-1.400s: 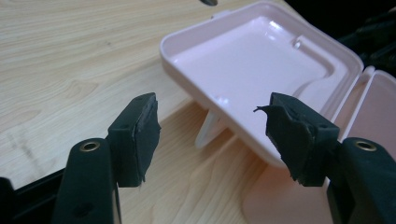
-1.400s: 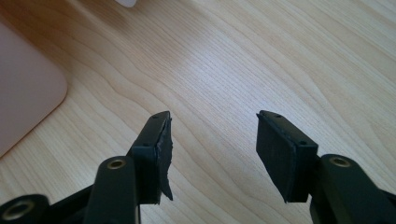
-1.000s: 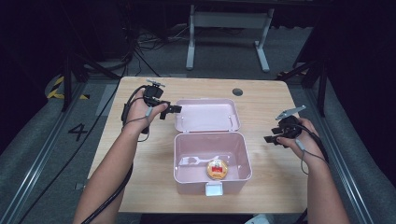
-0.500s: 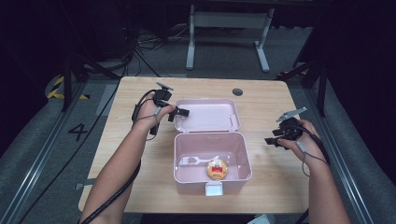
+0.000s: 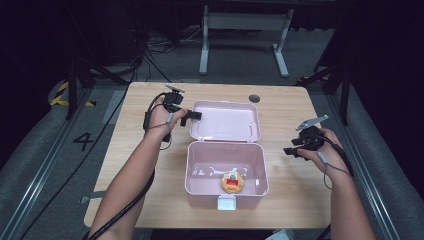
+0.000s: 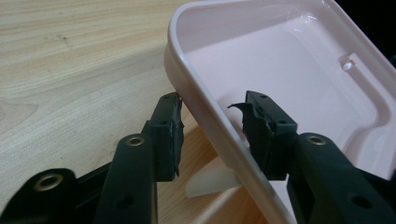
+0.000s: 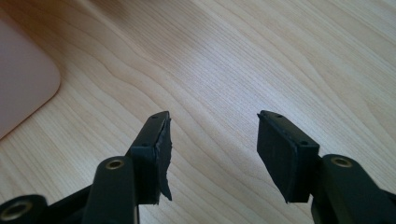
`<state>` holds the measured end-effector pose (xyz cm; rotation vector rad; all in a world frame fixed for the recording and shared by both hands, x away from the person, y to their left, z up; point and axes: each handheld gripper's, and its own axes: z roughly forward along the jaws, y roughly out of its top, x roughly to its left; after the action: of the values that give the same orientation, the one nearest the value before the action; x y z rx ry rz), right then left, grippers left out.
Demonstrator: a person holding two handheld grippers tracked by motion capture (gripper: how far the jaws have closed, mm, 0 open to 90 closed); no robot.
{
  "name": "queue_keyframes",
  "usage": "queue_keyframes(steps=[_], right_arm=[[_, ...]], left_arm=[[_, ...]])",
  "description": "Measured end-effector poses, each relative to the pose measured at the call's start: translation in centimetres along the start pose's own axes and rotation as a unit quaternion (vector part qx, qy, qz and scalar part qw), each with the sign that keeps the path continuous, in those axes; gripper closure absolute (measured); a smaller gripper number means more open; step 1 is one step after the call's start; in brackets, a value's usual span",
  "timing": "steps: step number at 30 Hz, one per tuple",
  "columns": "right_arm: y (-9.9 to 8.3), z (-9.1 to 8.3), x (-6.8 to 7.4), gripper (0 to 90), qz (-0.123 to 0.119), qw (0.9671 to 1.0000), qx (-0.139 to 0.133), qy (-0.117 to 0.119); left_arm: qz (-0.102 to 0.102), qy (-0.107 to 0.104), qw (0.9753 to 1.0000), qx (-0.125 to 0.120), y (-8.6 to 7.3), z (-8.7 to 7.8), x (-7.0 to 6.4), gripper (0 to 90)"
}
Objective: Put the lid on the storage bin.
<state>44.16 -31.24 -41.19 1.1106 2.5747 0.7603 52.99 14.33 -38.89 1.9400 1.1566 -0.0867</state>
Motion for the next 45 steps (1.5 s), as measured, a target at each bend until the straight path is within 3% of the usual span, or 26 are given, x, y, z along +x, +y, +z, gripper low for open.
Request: queue_keyframes(steps=[10,16,22,26,29,33,35,36,37,39,43,45], right_arm=[[0.0,-0.1,0.1,45.5,-0.004,1.0,-0.003,0.0],[0.1,-0.1,0.2,45.5,-0.006,1.0,0.0,-0.002],[0.2,-0.2,0.4,46.6,-0.009,1.0,-0.002,-0.002],[0.3,-0.3,0.8,53.8,0.008,0.9999,0.007,0.011],[0.4,-0.5,1.1,56.7,0.026,0.9994,0.009,0.019],[0.5,-0.9,1.5,59.8,0.044,0.9983,0.005,0.037],[0.6,-1.0,1.6,60.6,0.048,0.998,0.003,0.04],[0.6,-1.2,1.7,61.9,0.054,0.9975,-0.001,0.047],[0.6,-1.2,1.7,61.9,0.054,0.9975,-0.001,0.047],[0.7,-1.5,1.8,62.5,0.057,0.9968,-0.006,0.055],[0.6,-1.7,1.8,63.1,0.06,0.9964,-0.008,0.06],[0.7,-1.9,1.9,63.5,0.061,0.9961,-0.011,0.063]], left_arm=[[0.025,-0.003,0.9984,-0.05,0.7,-2.5,-2.0,68.0],[0.043,-0.001,0.9973,-0.059,0.8,-3.7,-2.8,70.0],[0.081,0.012,0.9942,-0.07,0.8,-5.4,-4.3,71.3],[0.094,0.008,0.9923,-0.081,0.6,-6.3,-4.9,72.4],[0.115,0.019,0.989,-0.091,0.1,-7.2,-5.6,72.5],[0.13,0.022,0.9865,-0.096,-0.2,-7.8,-6.3,72.7],[0.155,0.027,0.9824,-0.101,-0.5,-8.3,-6.9,72.7],[0.185,0.038,0.9761,-0.107,-0.8,-8.7,-7.5,72.4],[0.185,0.038,0.9761,-0.107,-0.8,-8.7,-7.5,72.2],[0.211,0.044,0.9699,-0.113,-1.2,-9.1,-8.0,72.1],[0.244,0.048,0.9606,-0.123,-2.1,-9.8,-8.9,72.1],[0.253,0.036,0.9592,-0.122,-2.4,-10.2,-9.1,71.3]])
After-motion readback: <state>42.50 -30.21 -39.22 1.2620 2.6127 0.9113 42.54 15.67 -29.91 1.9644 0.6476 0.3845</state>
